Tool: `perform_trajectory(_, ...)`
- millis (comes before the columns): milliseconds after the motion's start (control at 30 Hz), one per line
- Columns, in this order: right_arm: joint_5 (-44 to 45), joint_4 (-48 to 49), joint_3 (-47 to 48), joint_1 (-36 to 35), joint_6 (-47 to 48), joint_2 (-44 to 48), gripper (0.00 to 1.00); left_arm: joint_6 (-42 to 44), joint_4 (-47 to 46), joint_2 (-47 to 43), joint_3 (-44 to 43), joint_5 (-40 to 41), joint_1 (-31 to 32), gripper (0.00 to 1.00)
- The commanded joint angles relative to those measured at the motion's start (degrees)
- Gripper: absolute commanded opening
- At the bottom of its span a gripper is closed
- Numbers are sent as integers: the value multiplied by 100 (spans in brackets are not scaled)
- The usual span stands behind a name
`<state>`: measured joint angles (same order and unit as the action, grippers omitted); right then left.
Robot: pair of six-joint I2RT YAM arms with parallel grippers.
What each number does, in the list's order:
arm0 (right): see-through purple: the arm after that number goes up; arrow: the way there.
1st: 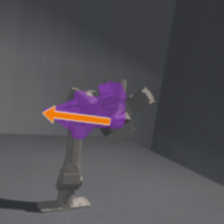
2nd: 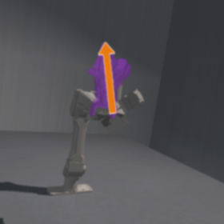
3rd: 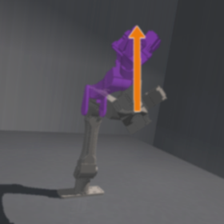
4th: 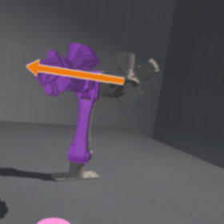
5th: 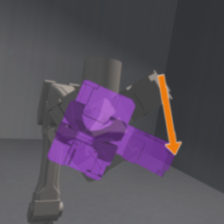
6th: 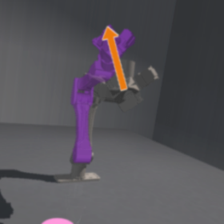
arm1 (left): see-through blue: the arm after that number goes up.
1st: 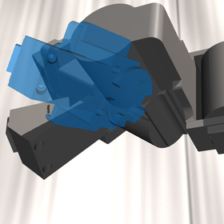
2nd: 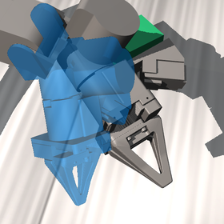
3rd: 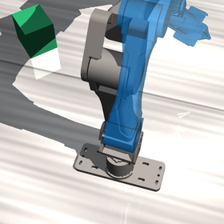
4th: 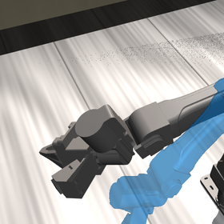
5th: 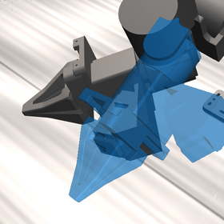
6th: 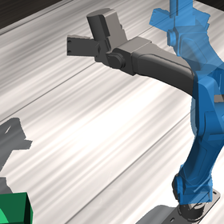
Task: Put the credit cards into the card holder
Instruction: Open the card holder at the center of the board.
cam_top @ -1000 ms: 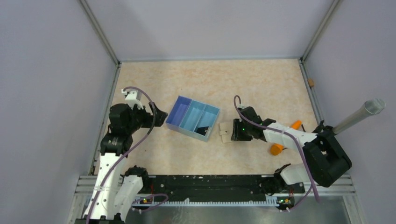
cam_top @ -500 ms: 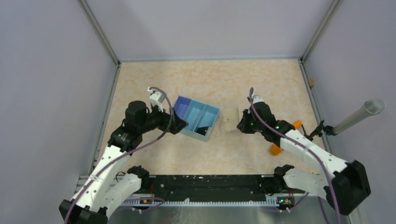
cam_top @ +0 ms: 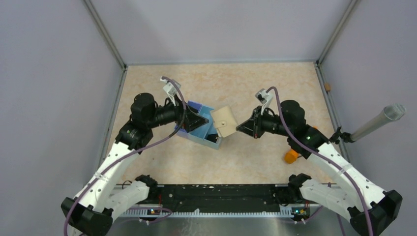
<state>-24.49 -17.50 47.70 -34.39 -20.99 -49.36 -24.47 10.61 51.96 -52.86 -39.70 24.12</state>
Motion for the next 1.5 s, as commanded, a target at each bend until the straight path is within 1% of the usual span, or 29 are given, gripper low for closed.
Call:
perform_trajectory(0,-1378,540,342,-59,196,-277,0,299,110,156,-285,-433,20,99)
perform_trajectory(67,-1655,597,415,-67,232,-415,0,395,221,253,-314,-548,30,99)
perform_trajectory(133,-1795,625,487,-103,275,-546,0,540,431,358,-361,-476,67,99)
perform_trajectory(200,-1823,517,620,-158,381,-688,0,570,493,455,-366,-570,110,99)
perform_trajectory(333,-1741,246,851,-270,658,-978,0,490,411,674,-350,-1020,242,99)
perform_trajectory(433,-1724,200,963,-328,774,-1156,0,485,407,837,-311,-1126,301,98)
perform_trajectory(500,-1721,158,1031,-340,834,-1237,0,482,407,926,-266,-1172,315,91)
perform_trajectory(567,-1703,94,1095,-348,909,-1326,0,436,310,977,-211,-1228,318,78)
perform_trajectory(600,-1681,61,1125,-349,964,-1358,0,407,260,1000,-181,-1240,314,73)
perform_trajectory(633,-1651,4,1154,-349,1016,-1405,0,369,224,1020,-161,-1256,317,72)
perform_trajectory(667,-1612,-54,1188,-349,1060,-1432,0,364,208,1040,-151,-1273,317,72)
perform_trajectory(700,-1585,-112,1213,-349,1114,-1468,0,364,211,1053,-147,-1271,316,75)
perform_trajectory(767,-1535,-227,1250,-349,1200,-1532,0,416,240,1052,-150,-1173,314,85)
perform_trajectory(800,-1527,-276,1257,-349,1233,-1560,0,435,259,1039,-147,-1088,311,88)
perform_trajectory(933,-1483,-370,1265,-349,1310,-1620,0,608,438,955,-165,-767,283,89)
perform_trajectory(1033,-1469,-408,1266,-349,1344,-1631,0,634,477,905,-140,-662,209,81)
perform_trajectory(1167,-1461,-484,1272,-349,1393,-1629,0,566,442,882,-100,-671,104,65)
perform_trajectory(1267,-1449,-503,1265,-349,1412,-1637,0,472,326,902,-40,-808,75,47)
perform_trajectory(1367,-1338,-466,1274,-349,1375,-1627,0,285,68,935,42,-1077,75,21)
perform_trajectory(1433,-1092,-339,1263,-349,1221,-1578,0,102,-122,954,118,-1251,75,3)
perform_trajectory(1467,-908,-241,1244,-351,1101,-1538,14,44,-185,963,141,-1278,75,0)
